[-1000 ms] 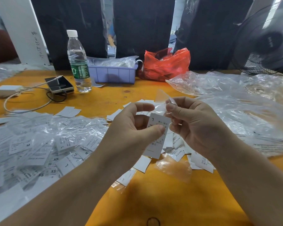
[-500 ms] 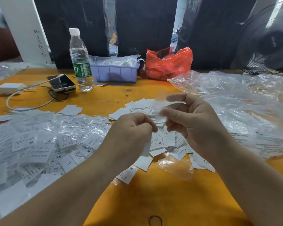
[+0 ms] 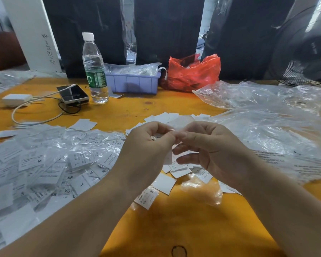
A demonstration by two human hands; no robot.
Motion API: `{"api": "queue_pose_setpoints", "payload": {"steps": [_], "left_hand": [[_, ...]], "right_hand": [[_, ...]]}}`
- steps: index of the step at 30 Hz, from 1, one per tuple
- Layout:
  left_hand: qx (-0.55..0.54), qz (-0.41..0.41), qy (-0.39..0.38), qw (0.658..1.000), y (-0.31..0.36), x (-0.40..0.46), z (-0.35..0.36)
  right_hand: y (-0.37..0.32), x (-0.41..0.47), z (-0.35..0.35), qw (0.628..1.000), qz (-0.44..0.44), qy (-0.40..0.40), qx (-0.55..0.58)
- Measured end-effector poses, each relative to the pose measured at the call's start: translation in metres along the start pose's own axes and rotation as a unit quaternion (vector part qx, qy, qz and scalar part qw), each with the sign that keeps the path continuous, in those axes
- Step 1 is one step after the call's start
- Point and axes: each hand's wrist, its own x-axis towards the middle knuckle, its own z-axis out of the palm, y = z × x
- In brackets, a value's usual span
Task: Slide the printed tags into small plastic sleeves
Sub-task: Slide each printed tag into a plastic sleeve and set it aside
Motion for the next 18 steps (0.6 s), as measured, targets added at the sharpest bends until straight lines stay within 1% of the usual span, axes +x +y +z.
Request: {"api": "queue_pose_setpoints", "payload": {"steps": [4,8,11,14,18], "left_hand": [[-0.043,-0.013,0.004,0.999,0.002,0.0017,-0.0018],[-0.06,-0.024,0.009,0.998,0.0018,0.0028,-0.0014],[-0.039,-0.009,0.006,0.999,0.0018,0.0022,-0.0011],[0.0,0.009,0.0,1.0,0.0019,0.0015,-0.0021],[0.018,-0.003,-0.012,1.0,0.0012,0.0015,-0.0023]], "right_hand": [[-0.0005,0.0005,-0.0018,1.0,0.015,0.015,-0.015],[-0.0011,0.0004,-0.0012,0.999,-0.005,0.043,0.007],[-0.0007,0.0007,-0.0023,0.999,0.001,0.053,0.012],[-0.0026,0.0012,-0.0055,0.998,0.004,0.062,-0.032],[-0.0059,0.0006,-0.0103,0.995,-0.009,0.059,-0.075]]}}
